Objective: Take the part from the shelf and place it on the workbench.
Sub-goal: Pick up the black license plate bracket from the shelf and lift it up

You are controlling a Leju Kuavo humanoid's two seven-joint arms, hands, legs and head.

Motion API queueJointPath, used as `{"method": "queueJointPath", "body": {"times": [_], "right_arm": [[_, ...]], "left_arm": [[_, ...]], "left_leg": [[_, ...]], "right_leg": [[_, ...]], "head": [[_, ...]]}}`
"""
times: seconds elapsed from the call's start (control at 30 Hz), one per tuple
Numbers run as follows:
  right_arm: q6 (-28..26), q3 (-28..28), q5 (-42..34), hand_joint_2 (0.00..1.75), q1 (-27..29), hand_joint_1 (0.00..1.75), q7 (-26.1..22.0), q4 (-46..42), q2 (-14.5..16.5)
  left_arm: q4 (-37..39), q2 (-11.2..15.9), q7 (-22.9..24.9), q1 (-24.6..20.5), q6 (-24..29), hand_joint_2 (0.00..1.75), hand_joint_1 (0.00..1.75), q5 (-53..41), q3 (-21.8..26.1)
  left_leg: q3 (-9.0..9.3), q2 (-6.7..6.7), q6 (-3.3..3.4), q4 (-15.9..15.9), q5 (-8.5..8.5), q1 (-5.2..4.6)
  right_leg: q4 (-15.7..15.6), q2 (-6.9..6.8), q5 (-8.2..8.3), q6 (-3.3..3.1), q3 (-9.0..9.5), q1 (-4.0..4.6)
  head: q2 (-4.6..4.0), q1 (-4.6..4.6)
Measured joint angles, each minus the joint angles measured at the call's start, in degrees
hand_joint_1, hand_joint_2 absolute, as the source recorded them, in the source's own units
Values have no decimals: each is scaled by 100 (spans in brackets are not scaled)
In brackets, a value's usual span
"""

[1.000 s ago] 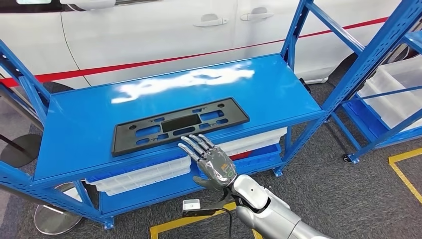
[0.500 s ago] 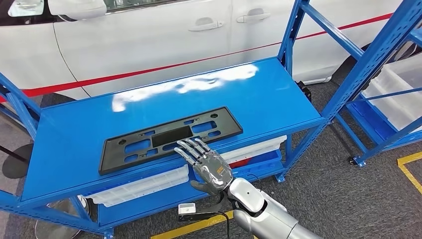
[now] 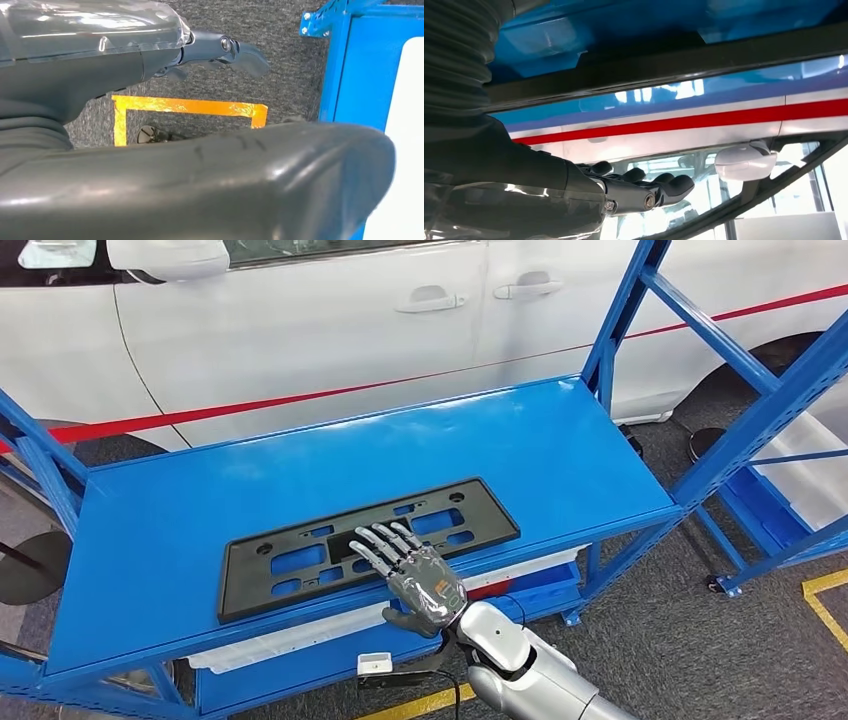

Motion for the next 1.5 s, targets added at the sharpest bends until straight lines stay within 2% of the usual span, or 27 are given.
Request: {"method": "queueJointPath", "body": {"times": [0.07, 0.13, 0.23, 0.3, 0.33, 0.4, 0.43, 0.47, 0.5, 0.57, 0.6, 0.63, 0.7, 0.8, 0.87, 0.93, 0.97, 1.0, 1.03, 1.1, 1.13, 1.2, 1.27, 1.33, 1.43, 1.47, 1.5], "right_arm": [[31, -19, 27, 175, 18, 0, 0, -27, 0], [68, -50, 58, 175, 34, 0, 5, -60, 2], [118, -91, 126, 175, 96, 0, 34, -144, 14], [189, -103, 188, 175, 120, 0, 61, -207, 28], [243, -107, 231, 175, 126, 0, 74, -231, 42], [357, -111, 315, 175, 134, 0, 99, -248, 71], [419, -111, 355, 175, 139, 0, 115, -246, 91], [474, -111, 387, 175, 143, 0, 133, -241, 114], [524, -111, 411, 175, 143, 0, 151, -234, 144], [581, -111, 439, 175, 140, 0, 175, -223, 213], [594, -111, 443, 175, 136, 0, 178, -219, 243], [602, -111, 444, 175, 132, 0, 179, -216, 265], [605, -113, 446, 175, 126, 0, 180, -210, 292], [605, -122, 447, 175, 112, 0, 180, -210, 313], [605, -132, 447, 175, 104, 0, 181, -205, 314], [605, -137, 447, 175, 111, 0, 181, -186, 313], [605, -138, 447, 175, 118, 0, 181, -174, 313], [605, -138, 447, 175, 122, 0, 182, -163, 313], [610, -138, 449, 175, 120, 0, 182, -157, 313], [635, -138, 463, 175, 102, 0, 183, -148, 316], [665, -138, 479, 175, 89, 0, 183, -144, 326], [754, -138, 519, 175, 64, 0, 189, -119, 361], [895, -138, 582, 175, 30, 84, 236, -78, 428], [1080, -137, 673, 175, -38, 171, 344, -31, 511], [1379, -131, 826, 175, -135, 175, 536, 96, 629], [1449, -127, 864, 175, -149, 175, 577, 155, 661], [1497, -122, 895, 175, -159, 175, 601, 214, 690]], "left_arm": [[1, -6, 6, 5, 10, 0, 0, 1, 0], [1, -13, 10, 2, 1, 0, 0, 3, 0], [1, -13, 11, -5, -19, 0, 0, 4, 0], [1, -11, 13, -5, -26, 0, 0, 3, 0], [1, -11, 15, -7, -30, 0, 0, 1, -1], [1, -12, 22, -8, -43, 0, 0, -12, -3], [1, -13, 27, -5, -48, 0, 0, -25, -4], [1, -13, 33, 0, -52, 0, 0, -38, -5], [1, -13, 38, 3, -52, 0, 0, -50, -7], [1, -11, 43, 2, -46, 0, 0, -64, -10], [1, -10, 45, -3, -41, 0, 0, -66, -12], [1, -9, 48, -12, -37, 0, 0, -69, -13], [1, -8, 55, -17, -30, 0, 0, -72, -16], [1, -19, 58, -9, -26, 0, 0, -73, -19], [1, -26, 57, -16, -26, 0, 0, -74, -21], [1, -25, 57, -17, -23, 0, 0, -73, -22], [1, -25, 58, -16, -21, 0, 0, -71, -22], [1, -26, 58, -15, -20, 0, 0, -69, -22], [1, -28, 59, -14, -20, 0, 0, -70, -24], [1, -35, 59, -15, -24, 0, 0, -74, -36], [1, -38, 58, -16, -25, 0, 0, -75, -44], [1, -39, 57, -21, -26, 0, 0, -75, -61], [1, -39, 54, -25, 3, 0, 0, -71, -73], [1, -56, 41, -27, 102, 0, 0, -52, -80], [7, -112, 14, -12, 244, 0, 0, -21, -81], [14, -128, 5, 1, 266, 0, 0, -13, -81], [24, -142, -3, 17, 279, 0, 0, -6, -81]], "left_leg": [[119, -9, -33, -2, -98, 0], [183, -20, -101, 5, -189, -13], [233, -20, -213, 40, -248, -28], [190, 0, -267, 234, -347, -20], [76, 10, -289, 472, -466, -13], [-314, 19, -322, 1161, -773, -9], [-511, 19, -333, 1453, -878, -9], [-638, 19, -334, 1586, -882, -9], [-660, 19, -327, 1499, -757, -10], [-458, 22, -288, 825, -269, -14], [-338, 24, -268, 470, -105, -26], [-258, 25, -240, 226, -14, -40], [-219, 23, -184, 86, 4, -71], [-173, 27, -83, 1, 121, -37], [-148, 37, -38, -43, 153, -17], [-148, 39, -24, -43, 151, -18], [-147, 37, -26, -41, 147, -19], [-143, 35, -31, -39, 141, -18], [-134, 30, -41, -35, 132, -16], [-119, 20, -80, -11, 97, -22], [-119, 17, -109, 4, 77, -31], [-125, 16, -179, 15, 53, -42], [-116, 20, -254, 18, 31, -24], [-206, 23, -309, 245, -132, -10], [-712, 25, -347, 1306, -642, -3], [-857, 25, -353, 1589, -719, -2], [-904, 25, -353, 1661, -678, -2]], "right_leg": [[-709, -1, 560, -51, 158, 8], [-1266, 0, 868, -110, 300, 43], [-1371, 17, 872, -202, 351, 58], [-1407, 19, 841, -270, 435, 40], [-1421, 16, 825, -300, 473, 34], [-1419, 9, 788, -345, 503, 45], [-1413, 11, 771, -357, 510, 53], [-1405, 15, 752, -363, 519, 59], [-1395, 23, 733, -362, 535, 64], [-1383, 34, 692, -345, 588, 68], [-1379, 35, 677, -330, 611, 74], [-1376, 33, 668, -307, 619, 79], [-1376, 27, 664, -246, 614, 83], [-1293, 21, 579, -141, 588, 85], [-813, 17, 286, -92, 368, 61], [-74, 14, -24, -51, -1, 30], [141, 13, -58, -33, -117, 13], [141, 11, 21, -20, -129, -2], [-96, 8, 195, -14, -18, -17], [-876, -2, 552, -28, 370, -29], [-1172, -1, 646, -49, 514, -23], [-1366, 8, 651, -103, 596, 4], [-1393, 14, 669, -178, 600, 7], [-1436, 8, 687, -258, 622, -5], [-1445, -7, 681, -317, 629, 5], [-1443, -10, 678, -320, 630, 13], [-1440, -10, 675, -322, 631, 18]], "head": [[0, 1], [0, -2], [0, -4], [0, -3], [0, -4], [0, -4], [0, -4], [0, -4], [0, -4], [0, -4], [0, -3], [0, -3], [0, -3], [0, -1], [0, 0], [0, 0], [0, 0], [0, 0], [0, 0], [0, 1], [0, 1], [0, -1], [0, -1], [0, -1], [0, -3], [0, -3], [0, -3]]}}
